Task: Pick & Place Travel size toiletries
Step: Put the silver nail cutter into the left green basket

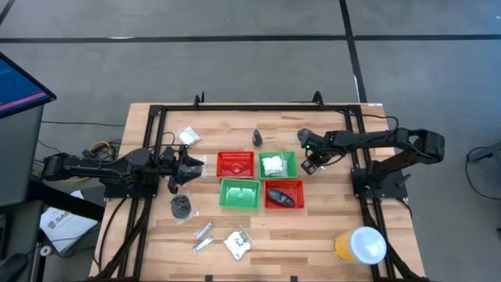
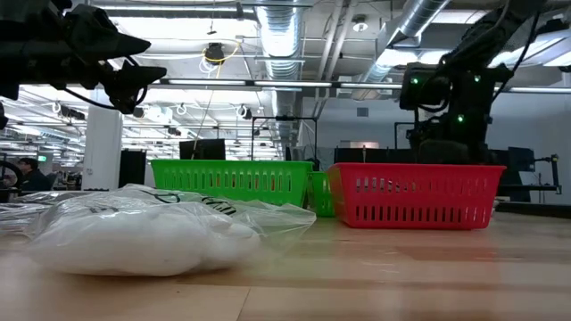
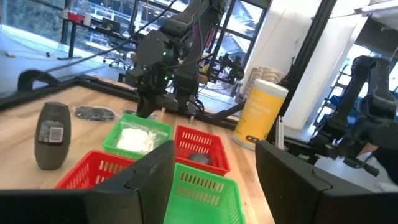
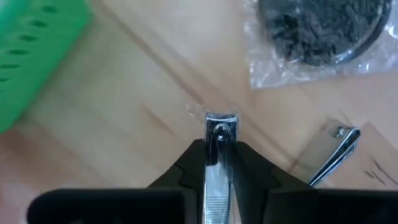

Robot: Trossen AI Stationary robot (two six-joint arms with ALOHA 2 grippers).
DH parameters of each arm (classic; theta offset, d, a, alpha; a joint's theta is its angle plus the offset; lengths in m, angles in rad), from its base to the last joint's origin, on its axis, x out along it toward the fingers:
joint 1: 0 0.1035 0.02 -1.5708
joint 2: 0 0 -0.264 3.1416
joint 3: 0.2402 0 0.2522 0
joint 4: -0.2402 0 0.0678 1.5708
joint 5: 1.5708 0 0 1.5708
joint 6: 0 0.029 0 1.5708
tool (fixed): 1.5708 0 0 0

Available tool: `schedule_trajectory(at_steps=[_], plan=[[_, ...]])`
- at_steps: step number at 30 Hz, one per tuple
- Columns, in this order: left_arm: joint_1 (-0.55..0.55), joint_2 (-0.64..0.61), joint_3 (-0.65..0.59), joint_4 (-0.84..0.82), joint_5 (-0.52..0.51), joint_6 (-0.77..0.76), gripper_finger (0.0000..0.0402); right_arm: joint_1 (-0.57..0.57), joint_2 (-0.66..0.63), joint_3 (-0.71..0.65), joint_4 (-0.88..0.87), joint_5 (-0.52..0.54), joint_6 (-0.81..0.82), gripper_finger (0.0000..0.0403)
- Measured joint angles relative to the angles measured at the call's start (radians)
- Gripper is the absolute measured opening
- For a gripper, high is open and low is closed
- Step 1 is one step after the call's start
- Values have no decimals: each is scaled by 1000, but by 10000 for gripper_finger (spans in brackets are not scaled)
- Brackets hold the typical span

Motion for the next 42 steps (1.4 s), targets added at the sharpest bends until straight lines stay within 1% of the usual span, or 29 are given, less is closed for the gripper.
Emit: schedule_trajectory(at_steps=[6, 11, 15, 19, 26, 28, 35, 42], plan=[[0, 0, 0, 14, 0, -11, 213, 60, -6, 108, -68, 0, -9, 46], [-2, 16, 0, 97, 0, -11, 213, 132, -6, 217, -86, 0, -28, 46], [-14, 74, 0, 164, 0, -9, 213, 196, -6, 291, -83, 0, -30, 46], [-24, 162, 0, 266, 0, -8, 213, 249, -6, 344, -58, 0, -50, 46], [-42, 358, 1, 526, 0, 0, 213, 335, -6, 392, 50, 2, -80, 46], [-42, 416, 15, 559, 0, 5, 213, 354, -6, 400, 102, 2, -95, 46], [-42, 622, 138, 586, 0, 6, 213, 405, -6, 404, 322, 2, -168, 47], [-45, 788, 255, 596, -1, 8, 213, 445, -6, 404, 530, 2, -227, 47]])
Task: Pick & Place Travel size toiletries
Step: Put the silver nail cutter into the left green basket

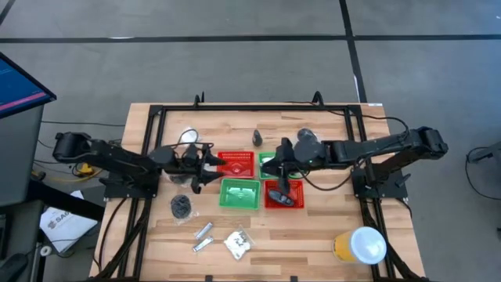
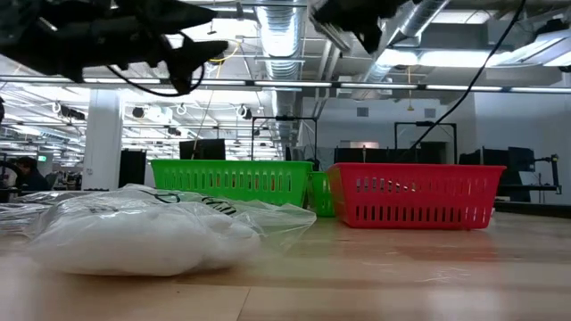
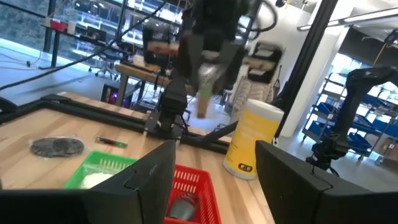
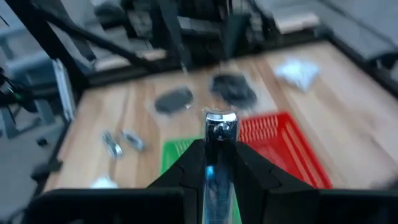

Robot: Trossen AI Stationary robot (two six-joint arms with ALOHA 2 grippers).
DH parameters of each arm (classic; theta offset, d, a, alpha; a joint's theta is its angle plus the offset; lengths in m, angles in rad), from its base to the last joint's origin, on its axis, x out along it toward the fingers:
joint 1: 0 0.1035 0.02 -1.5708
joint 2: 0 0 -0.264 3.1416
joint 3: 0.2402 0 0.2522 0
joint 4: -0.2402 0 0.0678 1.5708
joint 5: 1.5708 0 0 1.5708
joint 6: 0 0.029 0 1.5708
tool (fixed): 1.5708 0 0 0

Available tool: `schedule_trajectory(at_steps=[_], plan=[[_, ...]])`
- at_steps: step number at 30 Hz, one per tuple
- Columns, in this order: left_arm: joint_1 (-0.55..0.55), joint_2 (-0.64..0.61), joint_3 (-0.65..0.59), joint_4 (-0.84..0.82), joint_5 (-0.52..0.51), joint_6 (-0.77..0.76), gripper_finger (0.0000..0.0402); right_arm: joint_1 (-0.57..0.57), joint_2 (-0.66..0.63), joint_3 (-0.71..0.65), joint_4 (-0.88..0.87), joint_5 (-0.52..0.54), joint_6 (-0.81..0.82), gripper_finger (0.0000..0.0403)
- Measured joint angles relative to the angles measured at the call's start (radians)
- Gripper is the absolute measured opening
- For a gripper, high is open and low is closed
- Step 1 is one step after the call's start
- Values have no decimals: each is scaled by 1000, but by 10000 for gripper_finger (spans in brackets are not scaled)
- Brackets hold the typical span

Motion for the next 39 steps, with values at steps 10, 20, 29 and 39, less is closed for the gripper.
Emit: schedule_trajectory(at_steps=[10, 20, 29, 39], plan=[[-49, 159, 125, 81, 1, 82, 213, 37, 4, 0, 184, 1, -79, 48], [-73, 267, 254, 84, -37, 165, 213, 57, 4, 0, 282, 1, -105, 49], [-73, 335, 357, 85, -53, 210, 213, 62, 4, 0, 292, 14, -114, 49], [-73, 381, 402, 89, -52, 209, 213, 62, 4, 0, 289, 35, -117, 49]])
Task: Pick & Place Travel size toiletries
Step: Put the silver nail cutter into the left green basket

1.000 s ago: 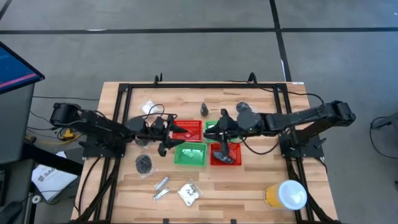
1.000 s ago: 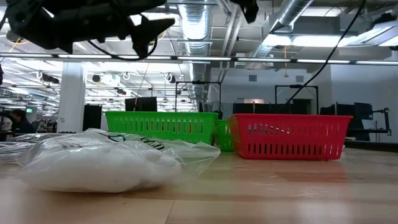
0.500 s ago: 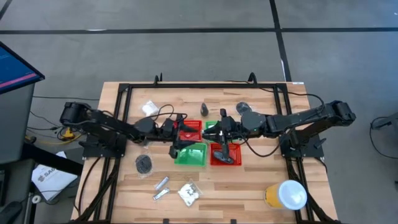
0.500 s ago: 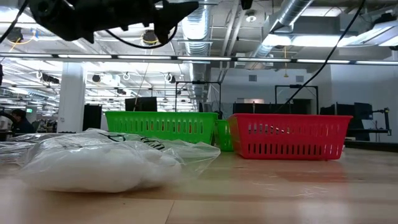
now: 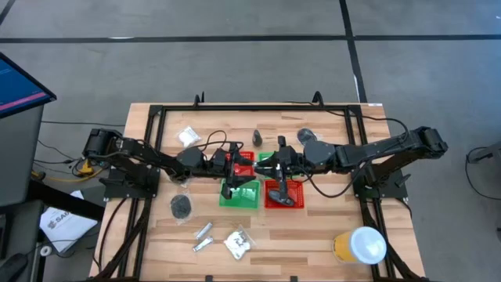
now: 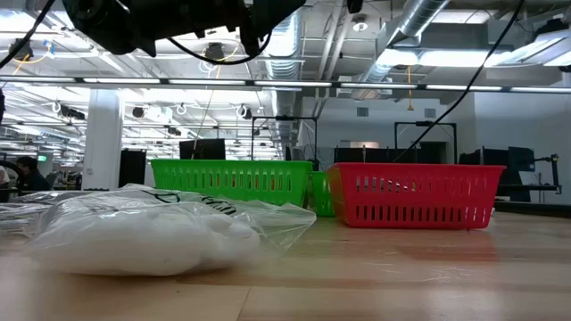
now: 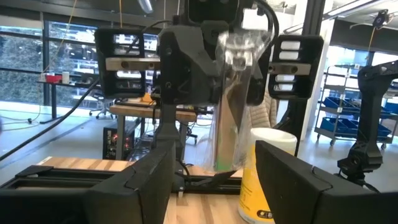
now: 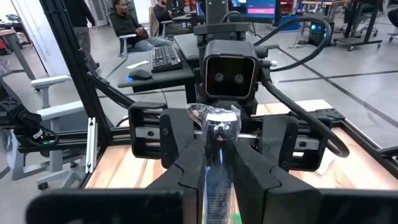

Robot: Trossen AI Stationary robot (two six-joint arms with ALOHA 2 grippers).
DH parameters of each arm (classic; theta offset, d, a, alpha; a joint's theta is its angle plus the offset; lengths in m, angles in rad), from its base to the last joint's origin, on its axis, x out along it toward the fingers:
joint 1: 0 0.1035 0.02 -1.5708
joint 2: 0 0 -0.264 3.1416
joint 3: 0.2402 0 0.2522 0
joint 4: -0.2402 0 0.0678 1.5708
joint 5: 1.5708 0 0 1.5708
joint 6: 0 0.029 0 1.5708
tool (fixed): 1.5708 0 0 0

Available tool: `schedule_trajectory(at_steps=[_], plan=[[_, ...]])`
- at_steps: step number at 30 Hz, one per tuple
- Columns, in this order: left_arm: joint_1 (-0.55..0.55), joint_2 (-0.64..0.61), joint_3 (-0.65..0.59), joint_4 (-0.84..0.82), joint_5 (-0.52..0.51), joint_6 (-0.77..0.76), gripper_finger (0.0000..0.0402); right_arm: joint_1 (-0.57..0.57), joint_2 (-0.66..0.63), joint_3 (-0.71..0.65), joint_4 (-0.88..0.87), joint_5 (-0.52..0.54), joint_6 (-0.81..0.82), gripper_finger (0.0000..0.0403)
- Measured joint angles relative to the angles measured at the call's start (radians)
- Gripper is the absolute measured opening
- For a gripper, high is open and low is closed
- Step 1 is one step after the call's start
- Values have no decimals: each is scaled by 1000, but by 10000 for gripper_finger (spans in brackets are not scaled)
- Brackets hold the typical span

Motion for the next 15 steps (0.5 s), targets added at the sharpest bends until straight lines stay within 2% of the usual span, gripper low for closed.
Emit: schedule_trajectory(at_steps=[15], plan=[[0, 36, 14, 25, -1, -2, 212, -28, 106, 0, 104, -3, -45, 49]])
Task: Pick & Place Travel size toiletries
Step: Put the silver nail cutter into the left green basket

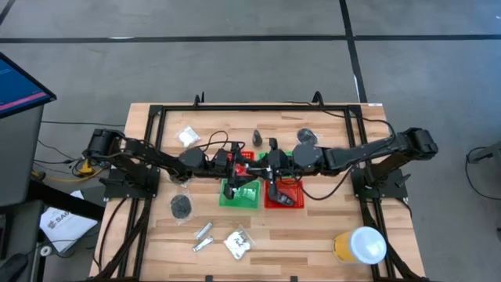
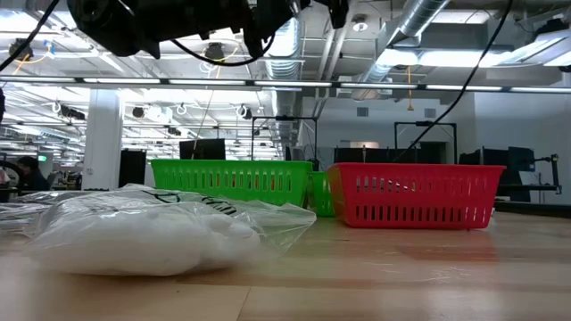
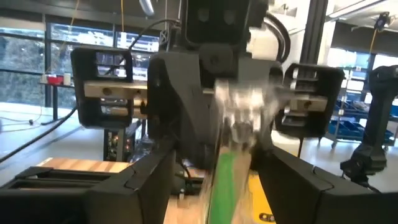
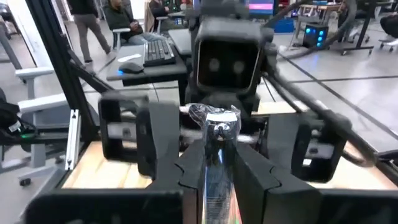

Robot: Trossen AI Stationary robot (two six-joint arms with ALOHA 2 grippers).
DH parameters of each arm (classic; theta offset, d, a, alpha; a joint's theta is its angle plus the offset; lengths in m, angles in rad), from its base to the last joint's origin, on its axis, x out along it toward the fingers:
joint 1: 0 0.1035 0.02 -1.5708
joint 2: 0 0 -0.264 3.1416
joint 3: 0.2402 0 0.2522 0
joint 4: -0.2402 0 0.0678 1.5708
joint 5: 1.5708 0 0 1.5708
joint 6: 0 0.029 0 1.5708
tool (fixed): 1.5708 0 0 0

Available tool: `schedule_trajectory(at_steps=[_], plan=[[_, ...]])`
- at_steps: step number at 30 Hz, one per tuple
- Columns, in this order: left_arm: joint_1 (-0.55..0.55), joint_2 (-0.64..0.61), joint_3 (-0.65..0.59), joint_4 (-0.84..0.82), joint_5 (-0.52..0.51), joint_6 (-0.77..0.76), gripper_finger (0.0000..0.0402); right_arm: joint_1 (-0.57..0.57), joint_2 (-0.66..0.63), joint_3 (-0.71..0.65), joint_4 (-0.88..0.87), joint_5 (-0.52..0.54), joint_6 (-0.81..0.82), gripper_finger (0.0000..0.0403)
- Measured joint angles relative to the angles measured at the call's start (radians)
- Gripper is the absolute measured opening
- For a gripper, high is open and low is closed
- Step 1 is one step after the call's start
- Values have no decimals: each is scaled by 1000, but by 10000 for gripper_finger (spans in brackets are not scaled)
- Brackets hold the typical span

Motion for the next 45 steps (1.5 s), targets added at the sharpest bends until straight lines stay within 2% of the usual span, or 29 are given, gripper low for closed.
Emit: schedule_trajectory(at_steps=[5, 11, 15, 20, 21, 30, 45], plan=[[0, 2, 0, -9, 1, -2, 198, -9, -16, -1, 0, 0, 0, 49], [0, 2, 0, -9, 2, -2, 163, 1, -29, -1, -10, 0, -5, 49], [0, 2, 0, -11, 6, -13, 122, 2, -30, 0, -13, 0, -5, 49], [0, 2, 0, -30, 1, -7, 42, 1, -30, 0, -33, -2, 2, 50], [0, 1, 0, -34, 1, -5, 36, 1, -30, 0, -34, -3, 5, 51], [0, 0, 0, -44, 1, -37, 37, 1, -30, 0, -37, -1, -10, 83], [0, 0, -1, -58, 1, -37, 37, 1, -34, 0, -90, -1, -26, 88]])
